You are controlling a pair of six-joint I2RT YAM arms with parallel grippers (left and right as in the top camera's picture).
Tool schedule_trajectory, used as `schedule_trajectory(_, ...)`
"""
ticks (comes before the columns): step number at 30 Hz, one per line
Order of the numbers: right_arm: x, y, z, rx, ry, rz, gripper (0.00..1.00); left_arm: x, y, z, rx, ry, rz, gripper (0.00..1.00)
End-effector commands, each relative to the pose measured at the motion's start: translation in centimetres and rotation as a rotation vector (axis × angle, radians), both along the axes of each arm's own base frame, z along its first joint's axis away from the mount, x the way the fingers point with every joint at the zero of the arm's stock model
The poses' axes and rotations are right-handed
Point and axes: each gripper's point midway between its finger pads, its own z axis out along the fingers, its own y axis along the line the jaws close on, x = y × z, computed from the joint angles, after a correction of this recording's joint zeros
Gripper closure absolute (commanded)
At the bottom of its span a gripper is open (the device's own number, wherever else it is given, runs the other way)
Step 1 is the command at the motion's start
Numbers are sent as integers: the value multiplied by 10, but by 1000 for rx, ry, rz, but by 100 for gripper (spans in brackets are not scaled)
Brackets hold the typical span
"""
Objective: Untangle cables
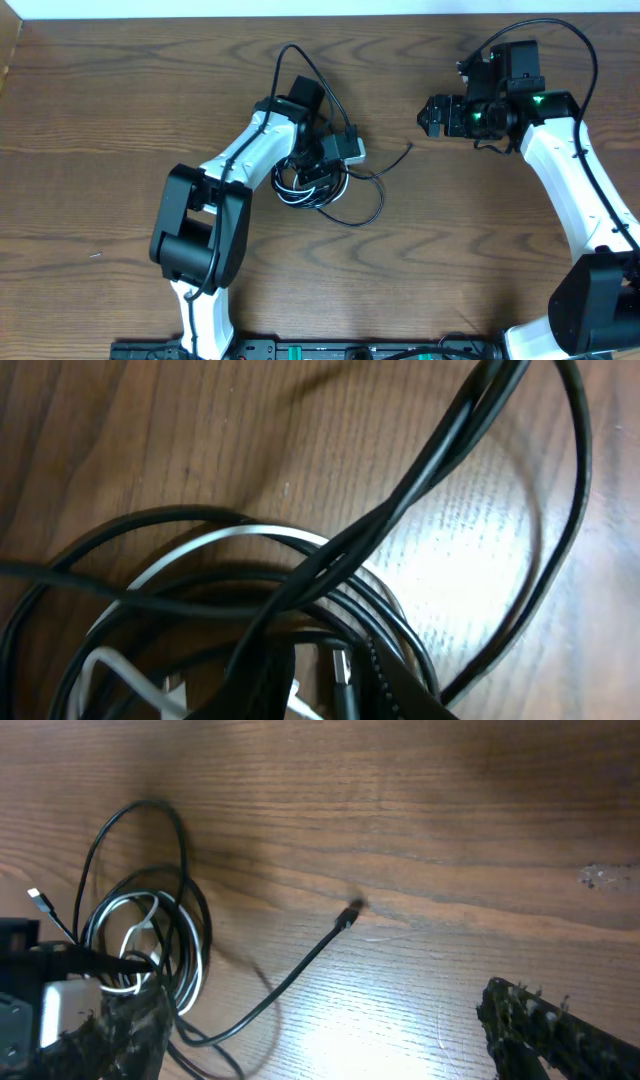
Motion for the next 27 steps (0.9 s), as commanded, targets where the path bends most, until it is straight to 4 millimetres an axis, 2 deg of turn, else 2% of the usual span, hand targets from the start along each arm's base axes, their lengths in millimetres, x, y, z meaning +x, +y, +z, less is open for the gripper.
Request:
schedule_trajectory(1,2,6,6,-1,-19,28,5,-4,-2,-11,-8,21,-15,73)
schedule_trajectory(10,2,6,6,-1,-19,28,5,9,-7,-13,-28,-30,-15,73)
schedule_trajectory(12,2,6,6,-1,-20,28,5,13,-9,-12,-35,-44,-13,80)
schedule_trajectory(15,3,6,6,-1,-20,28,5,15,-10,-6,-42,-62,-10,80)
schedule_trajectory(17,3,6,6,-1,-21,28,5,17,-12,4,-51,-86,-13,76)
schedule_trajectory(21,3,6,6,-1,-23,28,5,20,-16,30,-72,-148,-20,62)
schedule_trajectory(24,3,6,6,-1,-24,28,5,22,-16,43,-84,-178,-20,59)
schedule_trajectory(27,3,6,6,-1,-24,28,5,22,-16,46,-86,-185,-20,58)
